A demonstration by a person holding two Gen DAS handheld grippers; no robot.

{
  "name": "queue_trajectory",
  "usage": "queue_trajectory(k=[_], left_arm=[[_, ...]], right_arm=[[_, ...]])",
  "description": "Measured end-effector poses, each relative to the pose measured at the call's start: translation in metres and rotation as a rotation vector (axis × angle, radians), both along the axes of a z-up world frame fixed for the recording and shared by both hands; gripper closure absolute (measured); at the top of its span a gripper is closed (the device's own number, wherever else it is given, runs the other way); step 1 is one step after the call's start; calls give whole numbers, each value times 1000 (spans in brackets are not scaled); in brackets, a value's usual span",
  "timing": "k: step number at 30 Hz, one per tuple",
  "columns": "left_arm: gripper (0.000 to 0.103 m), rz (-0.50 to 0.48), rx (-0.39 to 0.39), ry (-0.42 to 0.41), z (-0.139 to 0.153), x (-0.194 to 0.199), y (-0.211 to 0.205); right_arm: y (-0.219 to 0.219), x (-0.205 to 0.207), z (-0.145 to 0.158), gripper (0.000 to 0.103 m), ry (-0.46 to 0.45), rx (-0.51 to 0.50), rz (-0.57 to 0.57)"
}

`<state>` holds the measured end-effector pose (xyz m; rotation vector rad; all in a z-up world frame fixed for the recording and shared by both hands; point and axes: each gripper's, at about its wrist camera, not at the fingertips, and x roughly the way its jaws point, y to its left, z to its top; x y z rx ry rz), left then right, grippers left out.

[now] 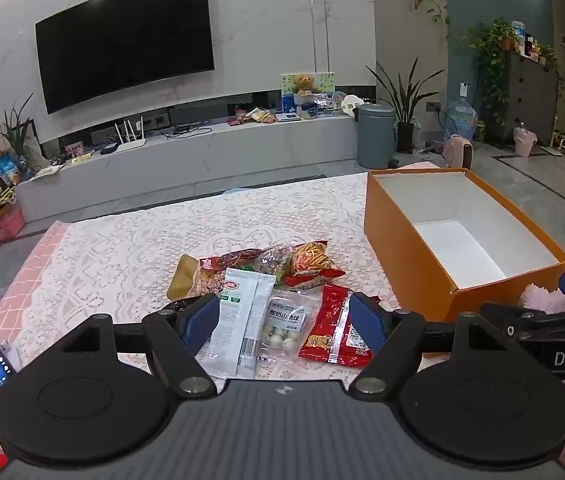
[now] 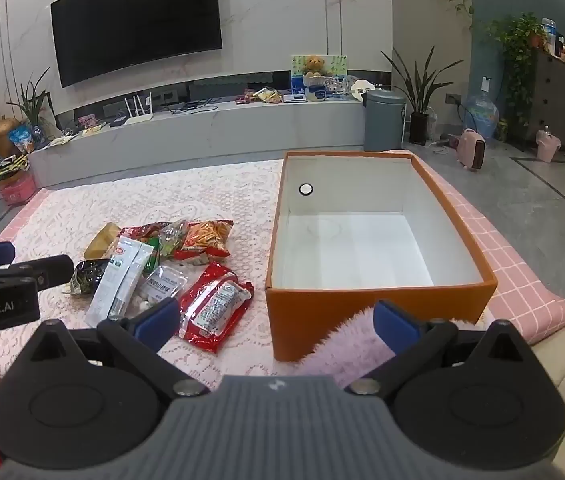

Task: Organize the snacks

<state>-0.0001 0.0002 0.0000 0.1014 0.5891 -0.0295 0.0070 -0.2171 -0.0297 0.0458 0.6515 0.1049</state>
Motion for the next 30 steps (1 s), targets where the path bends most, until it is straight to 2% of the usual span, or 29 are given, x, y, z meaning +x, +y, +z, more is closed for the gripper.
queue_trajectory(k=[6,16,30], left_arm=[[16,6,-5,5,-1,-1,9],[18,5,-11,58,-9,3,5],[18,4,-36,68,-13,2,7]], right_arm=[[-2,-3,1,3,-9,-11,-12],[5,3,-4,3,4,-27,-3],[12,3,-3,3,15,-57,-3]])
